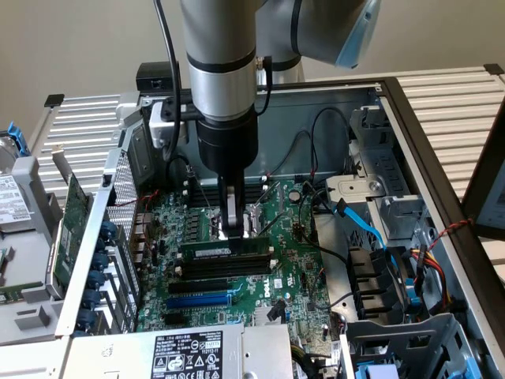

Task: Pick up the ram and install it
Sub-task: 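Insert the ram into the slot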

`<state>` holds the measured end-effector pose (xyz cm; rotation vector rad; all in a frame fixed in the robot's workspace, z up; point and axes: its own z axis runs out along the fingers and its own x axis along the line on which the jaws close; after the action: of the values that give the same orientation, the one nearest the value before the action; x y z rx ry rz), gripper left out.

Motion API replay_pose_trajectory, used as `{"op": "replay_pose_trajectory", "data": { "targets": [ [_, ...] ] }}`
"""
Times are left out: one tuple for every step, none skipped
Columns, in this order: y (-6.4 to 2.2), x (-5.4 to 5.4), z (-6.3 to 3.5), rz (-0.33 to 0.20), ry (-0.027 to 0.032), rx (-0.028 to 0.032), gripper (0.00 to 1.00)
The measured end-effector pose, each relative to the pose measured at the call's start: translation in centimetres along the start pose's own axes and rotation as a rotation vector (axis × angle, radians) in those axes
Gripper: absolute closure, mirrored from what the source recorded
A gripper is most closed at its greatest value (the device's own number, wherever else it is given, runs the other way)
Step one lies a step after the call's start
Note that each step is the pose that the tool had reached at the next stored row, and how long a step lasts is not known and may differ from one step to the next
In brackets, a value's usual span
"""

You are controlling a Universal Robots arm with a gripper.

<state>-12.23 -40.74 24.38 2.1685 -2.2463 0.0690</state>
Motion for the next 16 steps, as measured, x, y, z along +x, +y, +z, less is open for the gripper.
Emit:
{"op": "replay_pose_trajectory", "data": {
  "targets": [
    [0.0,0.04,0.02,0.0,-0.0001,0.0001,0.87],
    [0.0,0.08,0.04,0.0,-0.0001,0.0001,0.87],
    [0.0,0.09,0.07,0.0,-0.0002,0.0002,0.87],
    [0.0,0.09,0.11,0.0,-0.0003,0.0003,0.87],
    [0.01,0.1,0.16,0.0,-0.0002,0.0006,0.87],
    [0.0,0.09,0.21,0.0,-0.0002,0.0009,0.87],
    [0.0,0.09,0.27,0.0,-0.0002,0.0015,0.87],
    [0.01,0.09,0.33,0.0,-0.0002,0.0019,0.87],
    [0.02,0.09,0.39,0.0,-0.0002,0.0025,0.87],
    [0.04,0.1,0.43,0.0,-0.0001,0.003,0.87],
    [0.06,0.11,0.46,0.0,-0.0001,0.0033,0.87],
    [0.07,0.12,0.49,0.0,-0.0003,0.0038,0.87],
    [0.1,0.12,0.53,0.0,-0.0003,0.0045,0.87],
    [0.12,0.13,0.56,0.0,-0.0002,0.0052,0.87],
    [0.16,0.13,0.6,0.0,-0.0003,0.0062,0.87],
    [0.19,0.13,0.62,0.0,-0.0004,0.0069,0.87]
  ]
}}
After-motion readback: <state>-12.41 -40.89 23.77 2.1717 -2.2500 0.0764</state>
